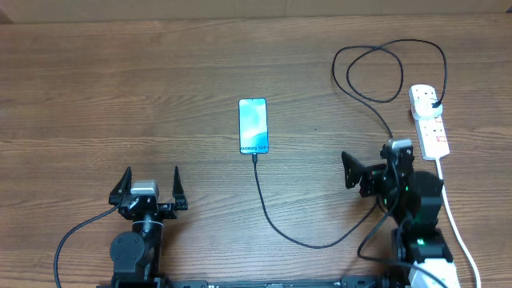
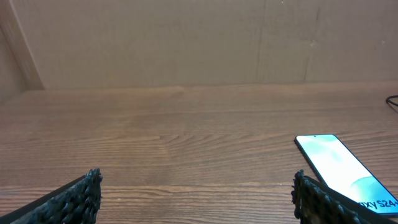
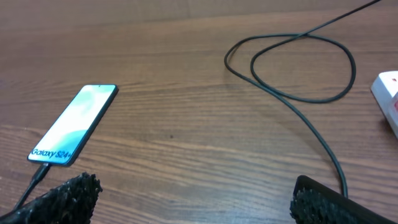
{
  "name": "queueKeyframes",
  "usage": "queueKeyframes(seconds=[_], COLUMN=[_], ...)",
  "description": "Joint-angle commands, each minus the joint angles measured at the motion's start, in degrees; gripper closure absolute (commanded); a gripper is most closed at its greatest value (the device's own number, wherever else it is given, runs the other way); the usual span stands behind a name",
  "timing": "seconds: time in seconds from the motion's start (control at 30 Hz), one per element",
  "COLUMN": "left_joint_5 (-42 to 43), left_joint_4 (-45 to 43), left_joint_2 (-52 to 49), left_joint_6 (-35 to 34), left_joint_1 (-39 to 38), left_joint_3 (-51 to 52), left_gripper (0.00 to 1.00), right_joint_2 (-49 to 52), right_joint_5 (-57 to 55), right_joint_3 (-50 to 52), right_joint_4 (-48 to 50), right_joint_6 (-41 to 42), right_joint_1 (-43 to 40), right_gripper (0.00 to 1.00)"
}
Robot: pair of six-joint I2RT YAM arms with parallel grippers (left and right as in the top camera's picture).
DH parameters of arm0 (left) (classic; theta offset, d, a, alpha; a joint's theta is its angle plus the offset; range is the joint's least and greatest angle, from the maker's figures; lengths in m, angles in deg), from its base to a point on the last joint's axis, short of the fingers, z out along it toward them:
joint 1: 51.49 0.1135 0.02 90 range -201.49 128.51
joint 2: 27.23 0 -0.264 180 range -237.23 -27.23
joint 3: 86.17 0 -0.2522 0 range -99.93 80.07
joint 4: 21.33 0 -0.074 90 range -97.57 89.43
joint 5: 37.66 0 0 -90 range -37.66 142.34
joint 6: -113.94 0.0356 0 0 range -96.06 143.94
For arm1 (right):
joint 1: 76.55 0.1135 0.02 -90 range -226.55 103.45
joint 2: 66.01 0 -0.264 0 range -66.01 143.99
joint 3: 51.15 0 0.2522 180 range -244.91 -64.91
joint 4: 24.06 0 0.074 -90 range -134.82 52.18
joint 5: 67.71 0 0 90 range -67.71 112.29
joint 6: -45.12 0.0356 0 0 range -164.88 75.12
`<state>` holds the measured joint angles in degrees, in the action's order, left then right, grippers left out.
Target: Plug charger to phone and switch on socket
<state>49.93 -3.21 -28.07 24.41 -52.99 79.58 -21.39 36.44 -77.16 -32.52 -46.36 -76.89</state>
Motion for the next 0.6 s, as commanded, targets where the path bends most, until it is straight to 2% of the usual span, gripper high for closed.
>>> queueKeyframes(seconds=[0.0,0.33,0.57], left_joint_5=[-0.6,-0.6,-0.6], left_joint_4=[-0.1,-0.1,-0.1], left_joint_2=[0.6,0.6,0.6], left_joint_6=[1.3,1.3,1.3], left_joint_1=[-0.3,-0.3,-0.3], left_joint_3=[0.2,0.2,0.2], left_gripper=[0.00,0.00,0.00], right_joint_2=[-5.3,-14.6,-21.3], right_joint_5=[0.6,0.5,0.3], right_joint_3=[5.0,11.6,11.8], right_joint_4=[2.4,3.3,-1.3], right_joint_6=[0.0,4.0,4.5], right_joint_1=[0.3,0.3,0.3], right_gripper=[0.00,0.00,0.00])
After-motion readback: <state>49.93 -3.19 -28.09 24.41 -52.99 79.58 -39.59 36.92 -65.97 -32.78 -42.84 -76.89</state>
